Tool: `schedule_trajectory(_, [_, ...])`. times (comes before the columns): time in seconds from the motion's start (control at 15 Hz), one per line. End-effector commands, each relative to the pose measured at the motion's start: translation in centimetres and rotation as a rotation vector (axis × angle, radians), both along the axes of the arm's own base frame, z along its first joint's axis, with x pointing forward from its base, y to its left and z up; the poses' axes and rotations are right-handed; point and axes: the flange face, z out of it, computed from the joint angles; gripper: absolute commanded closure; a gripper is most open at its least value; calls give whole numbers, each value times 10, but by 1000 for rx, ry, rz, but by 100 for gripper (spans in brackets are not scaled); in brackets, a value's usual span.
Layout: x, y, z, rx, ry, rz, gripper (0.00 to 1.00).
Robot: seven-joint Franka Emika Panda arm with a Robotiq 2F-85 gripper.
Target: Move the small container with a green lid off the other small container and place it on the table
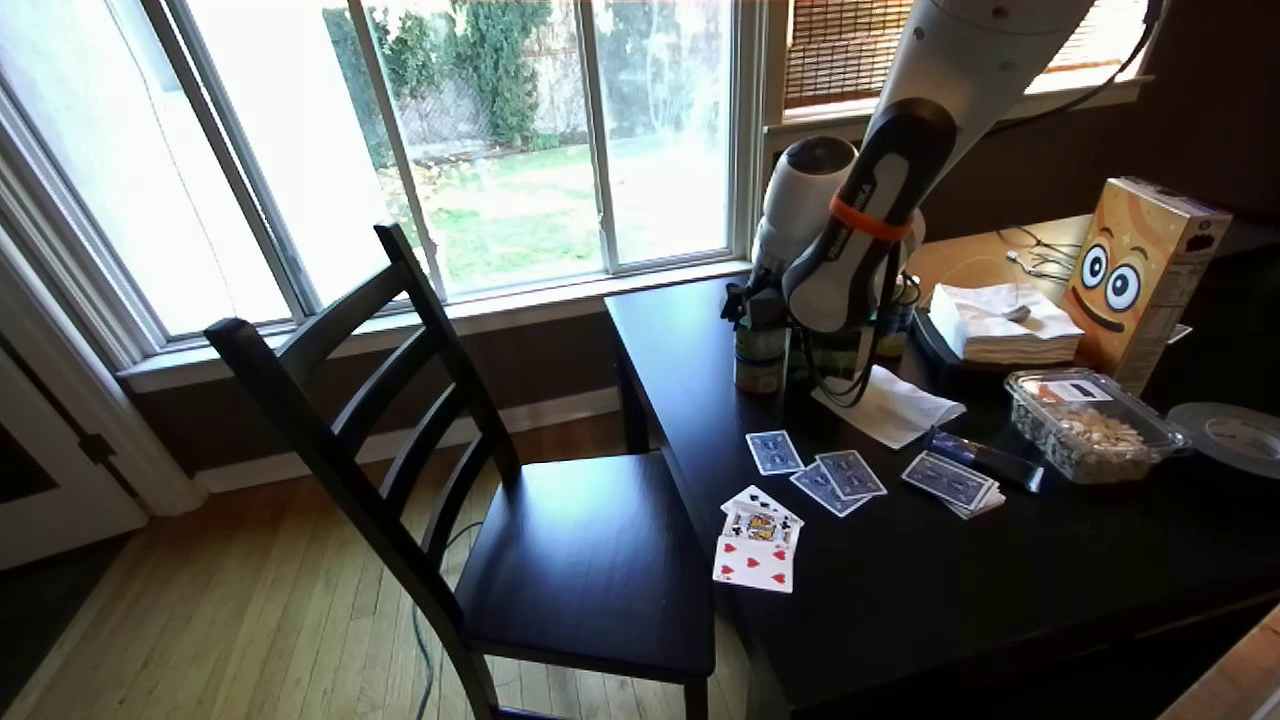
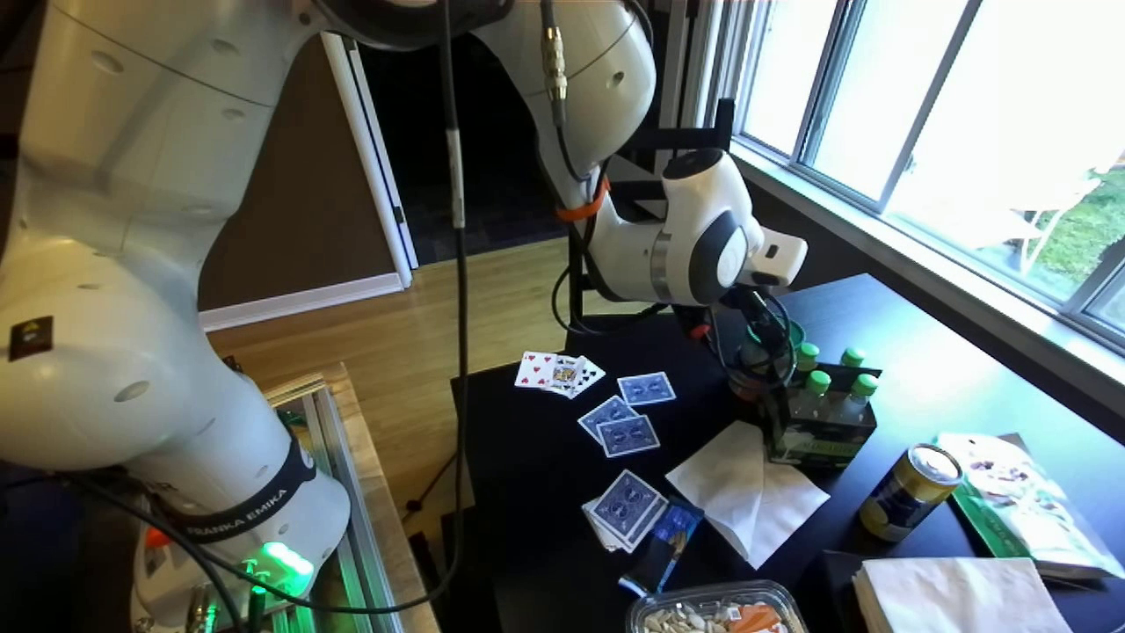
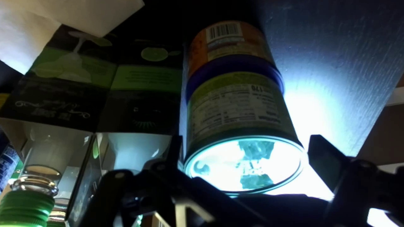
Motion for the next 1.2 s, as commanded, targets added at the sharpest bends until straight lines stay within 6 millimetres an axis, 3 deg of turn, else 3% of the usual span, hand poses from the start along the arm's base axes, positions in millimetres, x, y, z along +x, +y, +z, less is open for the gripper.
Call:
schedule_trajectory(0.0, [9,2,-6,-25,-24,24,0])
schedule_trajectory(1.13, [22,0,-15,-93,-114,93,0])
